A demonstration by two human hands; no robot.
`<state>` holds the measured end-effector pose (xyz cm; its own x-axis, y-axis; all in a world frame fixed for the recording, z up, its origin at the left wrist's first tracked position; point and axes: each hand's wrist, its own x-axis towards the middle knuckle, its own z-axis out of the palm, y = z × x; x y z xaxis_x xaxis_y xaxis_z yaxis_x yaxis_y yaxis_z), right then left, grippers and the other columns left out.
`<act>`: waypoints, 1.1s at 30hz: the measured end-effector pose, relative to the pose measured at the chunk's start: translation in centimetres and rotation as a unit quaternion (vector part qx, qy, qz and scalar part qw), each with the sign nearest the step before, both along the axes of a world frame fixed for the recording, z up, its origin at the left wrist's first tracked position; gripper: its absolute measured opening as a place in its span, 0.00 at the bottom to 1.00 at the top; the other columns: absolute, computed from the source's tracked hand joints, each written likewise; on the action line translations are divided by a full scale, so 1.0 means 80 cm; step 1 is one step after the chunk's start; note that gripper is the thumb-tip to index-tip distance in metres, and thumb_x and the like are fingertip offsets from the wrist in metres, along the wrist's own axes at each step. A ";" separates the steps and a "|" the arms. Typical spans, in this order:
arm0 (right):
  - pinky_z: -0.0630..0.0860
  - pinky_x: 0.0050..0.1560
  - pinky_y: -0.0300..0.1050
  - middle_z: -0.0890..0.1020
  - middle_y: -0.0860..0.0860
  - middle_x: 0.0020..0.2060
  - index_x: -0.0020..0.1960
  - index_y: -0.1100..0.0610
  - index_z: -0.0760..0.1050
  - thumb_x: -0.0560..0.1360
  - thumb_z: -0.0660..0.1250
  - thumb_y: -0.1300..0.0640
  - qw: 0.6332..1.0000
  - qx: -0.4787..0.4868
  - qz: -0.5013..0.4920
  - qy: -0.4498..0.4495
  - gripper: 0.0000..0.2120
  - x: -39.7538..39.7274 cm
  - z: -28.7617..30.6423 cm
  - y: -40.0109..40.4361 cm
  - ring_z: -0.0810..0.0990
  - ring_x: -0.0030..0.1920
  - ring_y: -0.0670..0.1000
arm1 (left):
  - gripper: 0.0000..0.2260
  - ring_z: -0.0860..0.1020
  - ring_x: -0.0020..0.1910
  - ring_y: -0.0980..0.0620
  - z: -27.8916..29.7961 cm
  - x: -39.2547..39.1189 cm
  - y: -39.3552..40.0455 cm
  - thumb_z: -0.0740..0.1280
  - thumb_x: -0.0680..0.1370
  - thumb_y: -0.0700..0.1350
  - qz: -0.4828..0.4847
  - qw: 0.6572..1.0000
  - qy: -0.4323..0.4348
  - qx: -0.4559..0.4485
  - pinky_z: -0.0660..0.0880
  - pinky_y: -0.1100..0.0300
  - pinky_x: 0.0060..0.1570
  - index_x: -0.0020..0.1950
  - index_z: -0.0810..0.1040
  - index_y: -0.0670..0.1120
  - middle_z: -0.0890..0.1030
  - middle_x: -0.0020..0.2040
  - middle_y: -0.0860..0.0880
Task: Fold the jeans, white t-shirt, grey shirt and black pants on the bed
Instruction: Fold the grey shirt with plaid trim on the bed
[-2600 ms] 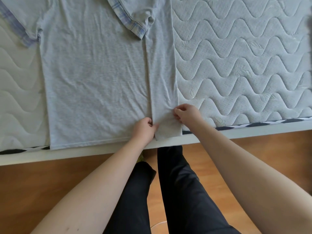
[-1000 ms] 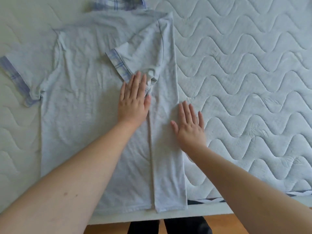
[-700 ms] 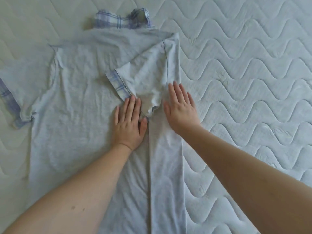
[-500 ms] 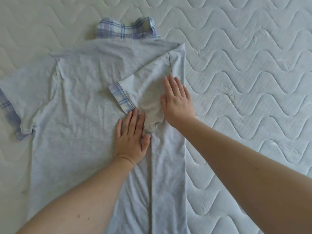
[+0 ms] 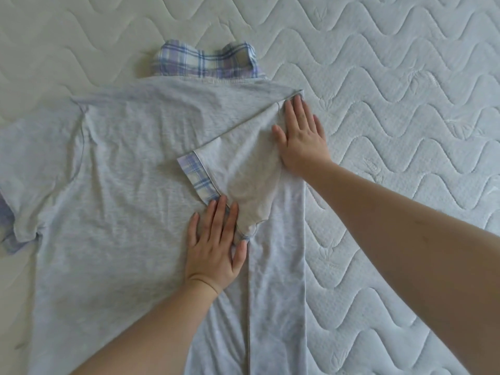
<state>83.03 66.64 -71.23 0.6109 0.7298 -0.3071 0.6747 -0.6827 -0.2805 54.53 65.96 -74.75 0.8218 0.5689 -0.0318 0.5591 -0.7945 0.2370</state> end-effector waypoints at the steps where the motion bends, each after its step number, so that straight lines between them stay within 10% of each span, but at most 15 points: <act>1: 0.37 0.77 0.45 0.43 0.46 0.80 0.80 0.50 0.42 0.82 0.41 0.39 1.000 -0.004 -0.001 0.004 0.30 0.007 0.004 0.002 0.40 0.79 0.45 | 0.30 0.56 0.79 0.47 0.001 -0.001 -0.001 0.46 0.81 0.59 0.002 1.000 0.000 -0.005 0.56 0.39 0.74 0.79 0.60 0.45 0.59 0.79 0.44; 8: 0.48 0.78 0.47 0.57 0.48 0.79 0.80 0.54 0.54 0.81 0.49 0.58 0.997 0.034 -0.064 0.035 0.27 0.000 0.052 0.014 0.51 0.79 0.50 | 0.26 0.59 0.77 0.47 0.039 0.001 0.004 0.51 0.82 0.53 0.091 0.975 -0.140 -0.143 0.58 0.52 0.74 0.76 0.66 0.44 0.60 0.78 0.42; 11: 0.66 0.61 0.37 0.71 0.48 0.71 0.75 0.51 0.64 0.77 0.52 0.64 0.950 0.155 -0.221 0.154 0.27 -0.029 0.064 0.004 0.70 0.67 0.45 | 0.25 0.69 0.70 0.50 0.064 0.014 0.034 0.63 0.80 0.48 0.348 0.832 -0.303 -0.308 0.68 0.68 0.63 0.75 0.64 0.42 0.67 0.72 0.43; 16: 0.71 0.55 0.36 0.78 0.44 0.61 0.74 0.51 0.65 0.77 0.54 0.65 0.859 0.237 -0.342 0.298 0.27 -0.058 0.057 0.000 0.76 0.59 0.43 | 0.24 0.76 0.60 0.46 0.074 0.077 0.114 0.74 0.71 0.56 0.533 0.722 -0.172 -0.405 0.73 0.48 0.63 0.64 0.76 0.49 0.77 0.61 0.47; 20: 0.66 0.62 0.39 0.77 0.42 0.64 0.75 0.51 0.66 0.74 0.51 0.68 0.859 0.202 -0.322 0.344 0.31 -0.051 0.056 0.003 0.72 0.64 0.43 | 0.12 0.77 0.53 0.44 0.092 0.097 0.122 0.73 0.71 0.54 0.504 0.794 -0.089 -0.328 0.76 0.47 0.55 0.49 0.79 0.49 0.78 0.54 0.45; 25: 0.65 0.72 0.45 0.78 0.43 0.64 0.73 0.53 0.68 0.74 0.51 0.71 0.850 0.187 -0.318 0.375 0.31 -0.028 0.056 0.009 0.72 0.67 0.46 | 0.06 0.75 0.47 0.48 0.127 0.105 0.082 0.71 0.74 0.41 0.213 0.938 -0.211 -0.173 0.73 0.54 0.47 0.50 0.79 0.45 0.79 0.49 0.48; 31: 0.73 0.37 0.28 0.81 0.49 0.60 0.68 0.57 0.73 0.76 0.53 0.69 0.809 0.232 -0.341 0.419 0.24 -0.008 0.060 0.021 0.78 0.43 0.40 | 0.10 0.78 0.48 0.44 0.131 0.114 0.036 0.71 0.69 0.37 -0.018 0.979 -0.171 -0.114 0.75 0.48 0.47 0.50 0.83 0.45 0.81 0.48 0.48; 33: 0.74 0.43 0.33 0.83 0.50 0.58 0.63 0.54 0.77 0.78 0.58 0.62 0.808 0.234 -0.348 0.414 0.17 -0.004 0.058 0.024 0.80 0.45 0.44 | 0.09 0.79 0.46 0.45 0.122 0.116 0.024 0.69 0.70 0.37 -0.059 0.981 -0.168 -0.071 0.75 0.49 0.45 0.47 0.83 0.46 0.81 0.46 0.49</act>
<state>82.75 68.58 -66.57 0.6491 0.4522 -0.6117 -0.3793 -0.5046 -0.7756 63.81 67.88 -65.01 0.8601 0.4777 0.1793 0.3360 -0.7947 0.5055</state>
